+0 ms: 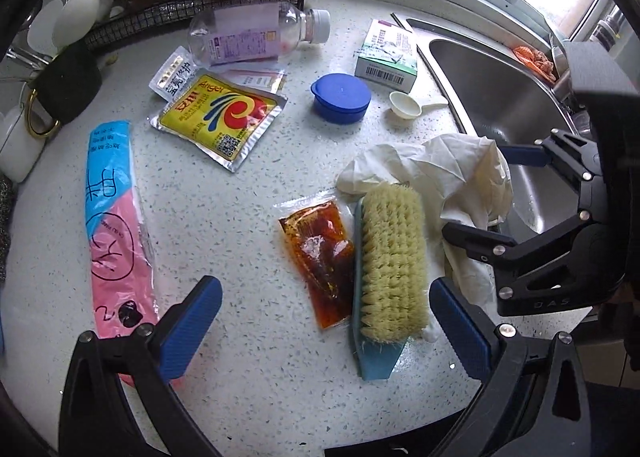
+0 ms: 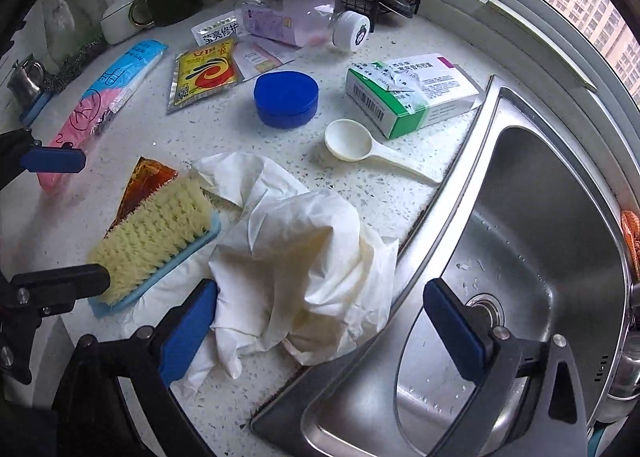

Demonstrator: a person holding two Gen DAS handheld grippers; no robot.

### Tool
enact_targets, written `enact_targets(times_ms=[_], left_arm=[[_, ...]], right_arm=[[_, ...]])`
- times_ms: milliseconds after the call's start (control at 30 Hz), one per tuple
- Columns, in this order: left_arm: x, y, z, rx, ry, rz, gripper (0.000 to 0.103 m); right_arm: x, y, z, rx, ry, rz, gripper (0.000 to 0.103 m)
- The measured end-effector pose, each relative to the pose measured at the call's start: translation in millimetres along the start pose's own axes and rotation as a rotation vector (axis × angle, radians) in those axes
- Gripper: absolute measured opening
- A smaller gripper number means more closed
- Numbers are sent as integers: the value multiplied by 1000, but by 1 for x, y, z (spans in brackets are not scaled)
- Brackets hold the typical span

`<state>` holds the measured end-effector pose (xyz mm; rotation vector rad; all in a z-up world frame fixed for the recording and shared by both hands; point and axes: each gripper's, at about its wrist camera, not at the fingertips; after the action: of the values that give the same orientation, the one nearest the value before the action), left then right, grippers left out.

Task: Collect trash
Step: 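Grasp the white gloves with the right tool while the left tool grasps the blue-pink bag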

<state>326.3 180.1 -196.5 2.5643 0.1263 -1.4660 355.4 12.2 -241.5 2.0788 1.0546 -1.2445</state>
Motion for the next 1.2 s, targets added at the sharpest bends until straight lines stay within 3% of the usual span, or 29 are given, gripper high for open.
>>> enact_targets(times_ms=[167, 233, 300, 333, 400, 533, 700, 867, 1200], left_arm=[[-6, -2, 0, -13, 15, 4, 103], [-10, -1, 0, -8, 21, 11, 103], [-15, 1, 0, 7, 28, 5, 103], [-17, 3, 0, 16, 31, 3, 103], [-25, 5, -1, 25, 38, 8, 103], [-44, 7, -3, 32, 68, 24, 103], [-66, -2, -7, 8, 90, 23, 103], [-86, -23, -15, -28, 103, 72, 103], [-78, -75, -20, -66, 93, 62, 103]], right_arm=[[-2, -12, 3, -44, 9, -17, 73], [-6, -17, 7, -39, 10, -49, 50], [-7, -22, 10, -8, 4, -74, 35], [-9, -23, 11, -1, 6, -70, 21], [-11, -22, 12, 1, 15, -46, 9], [-28, -12, 15, 52, 48, -41, 6], [-51, 3, 13, 151, 75, 70, 6], [-77, 21, 16, 284, 89, 60, 6], [-89, 15, 21, 292, 87, 139, 6]])
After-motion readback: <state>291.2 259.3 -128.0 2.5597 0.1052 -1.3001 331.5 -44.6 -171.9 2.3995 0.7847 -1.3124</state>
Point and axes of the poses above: each gripper's, at about its wrist camera, not at the fingertips, and x roughly the way its jaws point, y to its right, z to its underside, and after that the axes turned 8 degrees about y, right-handed
